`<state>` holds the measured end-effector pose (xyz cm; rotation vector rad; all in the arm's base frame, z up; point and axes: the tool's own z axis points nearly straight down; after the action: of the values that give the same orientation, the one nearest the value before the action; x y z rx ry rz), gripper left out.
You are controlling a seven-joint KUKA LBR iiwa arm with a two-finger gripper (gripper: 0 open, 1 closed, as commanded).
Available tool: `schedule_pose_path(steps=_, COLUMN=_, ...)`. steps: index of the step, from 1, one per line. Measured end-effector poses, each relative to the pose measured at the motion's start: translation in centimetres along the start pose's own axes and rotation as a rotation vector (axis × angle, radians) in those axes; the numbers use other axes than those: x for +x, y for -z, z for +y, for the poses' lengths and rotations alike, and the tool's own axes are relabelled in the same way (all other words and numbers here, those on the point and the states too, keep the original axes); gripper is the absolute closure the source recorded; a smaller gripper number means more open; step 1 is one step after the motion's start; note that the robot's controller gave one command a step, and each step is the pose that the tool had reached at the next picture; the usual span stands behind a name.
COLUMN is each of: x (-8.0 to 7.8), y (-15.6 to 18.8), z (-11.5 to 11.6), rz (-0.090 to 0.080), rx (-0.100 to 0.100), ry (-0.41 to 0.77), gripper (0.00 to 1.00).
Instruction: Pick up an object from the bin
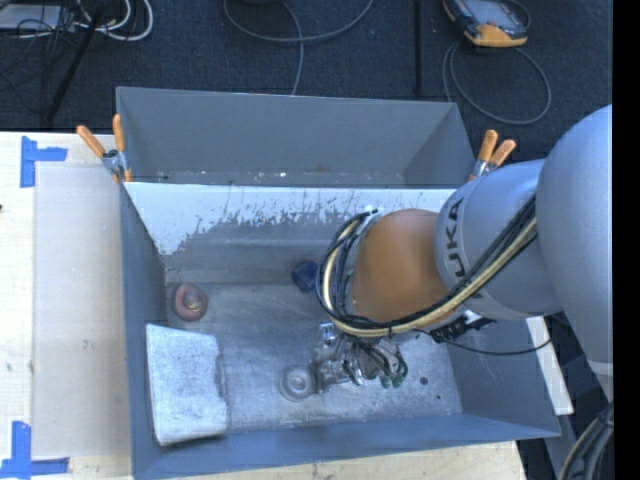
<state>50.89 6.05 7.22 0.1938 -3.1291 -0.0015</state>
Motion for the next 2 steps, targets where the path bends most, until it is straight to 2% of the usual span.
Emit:
schedule_pose_path(steps=1, x=-0.15, y=-0.08, z=-0.01, rz=-0.009, rx=0.0, ry=-0.001, gripper=0.0)
schedule_pose_path(steps=2, x=-0.01, y=0.0, z=0.0, rz=0.0, rx=0.0, ry=-0.001, gripper=1.0)
